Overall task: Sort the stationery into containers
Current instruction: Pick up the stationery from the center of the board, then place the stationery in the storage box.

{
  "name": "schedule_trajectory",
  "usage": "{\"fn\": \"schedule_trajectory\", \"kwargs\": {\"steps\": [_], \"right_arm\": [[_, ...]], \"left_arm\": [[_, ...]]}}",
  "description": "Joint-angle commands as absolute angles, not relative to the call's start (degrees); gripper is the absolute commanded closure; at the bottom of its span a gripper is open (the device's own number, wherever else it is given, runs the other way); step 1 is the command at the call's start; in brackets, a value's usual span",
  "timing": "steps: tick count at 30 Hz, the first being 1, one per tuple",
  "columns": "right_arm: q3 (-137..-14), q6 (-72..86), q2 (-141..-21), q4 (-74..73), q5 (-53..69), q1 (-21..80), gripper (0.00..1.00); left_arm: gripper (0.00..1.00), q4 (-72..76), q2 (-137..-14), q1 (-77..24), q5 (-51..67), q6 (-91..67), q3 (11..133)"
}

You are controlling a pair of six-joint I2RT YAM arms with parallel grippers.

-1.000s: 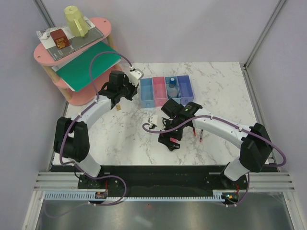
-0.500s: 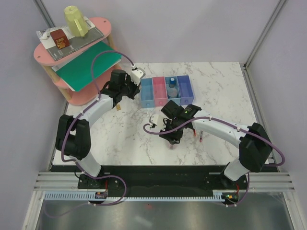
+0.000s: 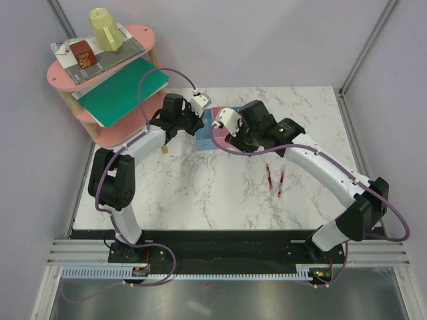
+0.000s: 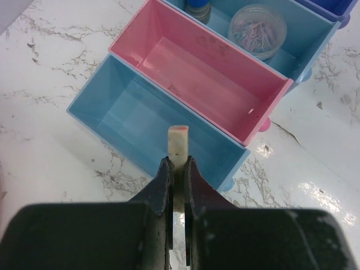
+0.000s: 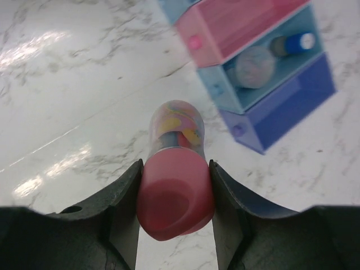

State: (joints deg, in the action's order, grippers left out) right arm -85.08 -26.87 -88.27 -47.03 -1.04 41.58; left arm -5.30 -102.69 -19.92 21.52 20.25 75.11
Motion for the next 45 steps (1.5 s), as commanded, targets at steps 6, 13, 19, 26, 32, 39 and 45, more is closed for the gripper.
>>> {"fn": "schedule_trajectory", "kwargs": {"steps": [6,13,19,26,32,39,45], "right_arm": [[-96.5,-27.4,-91.0,-34.6,-11.5,38.1,1.00],[-103.1,-26.7,-100.3,-28.2,-11.0,35.2,1.00],[-106.3,-25.8,-109.2,-24.2,-8.0,32.8,1.00],[-110.3,-23.9,-115.0,-23.1,-4.5,32.6,1.00],[-111.5,-23.6,-117.2,-22.1,-3.3,32.7,1.00],[-111.4,-23.2,-120.0,-21.8,-1.8,32.6,1.00],[-112.7,-24.1,-123.3,-21.4,-0.7,32.7,1.00]], "left_arm": [[0.47,-1.2,-111.1,-20.4,20.3,22.2,81.7],[0.27,1.3,-109.6,-20.4,18.1,22.3,79.6],[0.26,0.9,-98.1,-19.5,15.8,24.1,74.7],[0.27,-5.5,-87.6,-15.5,14.7,32.7,63.6],[0.29,-6.9,-86.0,-11.3,13.6,37.7,54.9],[0.31,-4.0,-90.3,-8.8,12.2,39.1,50.2],[0.31,-1.0,-95.3,-8.0,11.3,39.4,52.7]]}}
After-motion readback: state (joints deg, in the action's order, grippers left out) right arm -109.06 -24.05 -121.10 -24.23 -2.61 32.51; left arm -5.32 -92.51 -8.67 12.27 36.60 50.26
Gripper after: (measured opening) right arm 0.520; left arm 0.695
